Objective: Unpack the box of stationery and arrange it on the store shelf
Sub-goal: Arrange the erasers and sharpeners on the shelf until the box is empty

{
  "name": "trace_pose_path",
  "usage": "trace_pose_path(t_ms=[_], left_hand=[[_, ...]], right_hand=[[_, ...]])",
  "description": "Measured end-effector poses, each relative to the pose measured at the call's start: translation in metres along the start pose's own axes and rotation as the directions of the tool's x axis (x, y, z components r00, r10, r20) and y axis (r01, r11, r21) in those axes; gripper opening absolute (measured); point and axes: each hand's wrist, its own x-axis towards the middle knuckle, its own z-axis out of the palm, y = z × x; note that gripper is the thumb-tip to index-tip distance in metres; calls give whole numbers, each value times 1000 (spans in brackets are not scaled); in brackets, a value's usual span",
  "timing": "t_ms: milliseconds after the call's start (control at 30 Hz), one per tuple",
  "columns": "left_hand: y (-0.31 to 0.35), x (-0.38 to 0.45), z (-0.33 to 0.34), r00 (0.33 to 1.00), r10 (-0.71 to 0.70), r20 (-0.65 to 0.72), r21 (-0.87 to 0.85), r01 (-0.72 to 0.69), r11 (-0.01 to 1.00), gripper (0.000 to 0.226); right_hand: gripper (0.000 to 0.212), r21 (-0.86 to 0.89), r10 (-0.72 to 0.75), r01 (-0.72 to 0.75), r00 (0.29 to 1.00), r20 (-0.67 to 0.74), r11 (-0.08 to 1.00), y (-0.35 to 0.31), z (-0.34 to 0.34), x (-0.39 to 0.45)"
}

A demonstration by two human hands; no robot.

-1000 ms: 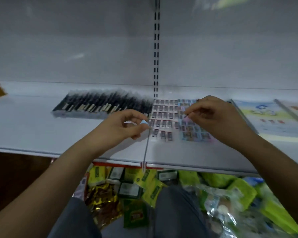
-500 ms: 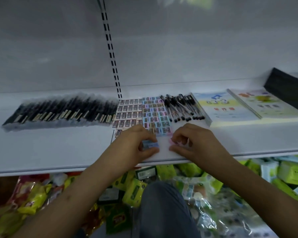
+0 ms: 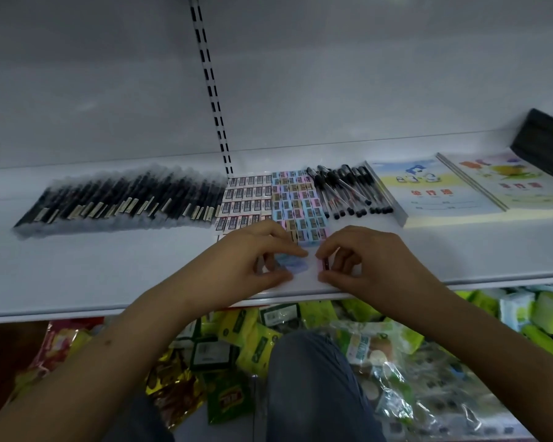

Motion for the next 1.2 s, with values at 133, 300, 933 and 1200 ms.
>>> trace_pose_path(t_ms=[133, 300, 933, 1200], left_hand=[[-2, 3, 7, 998, -9, -64, -32, 7, 999, 29], [-3, 3, 17, 990, 21, -137, -37, -26, 999, 26], [4, 31, -6, 970, -236, 64, -294, 245, 924, 10], [7, 30, -5, 961, -277, -18, -292, 260, 920, 14]], right_hand=[[25, 47, 3, -3, 1000, 15, 999, 2, -2, 4], [20, 45, -96, 93, 994, 57, 995, -1, -1, 5], [28, 60, -100, 104, 993, -62, 993, -1, 9, 6], [22, 29, -137, 139, 988, -68, 990, 0, 13, 8]])
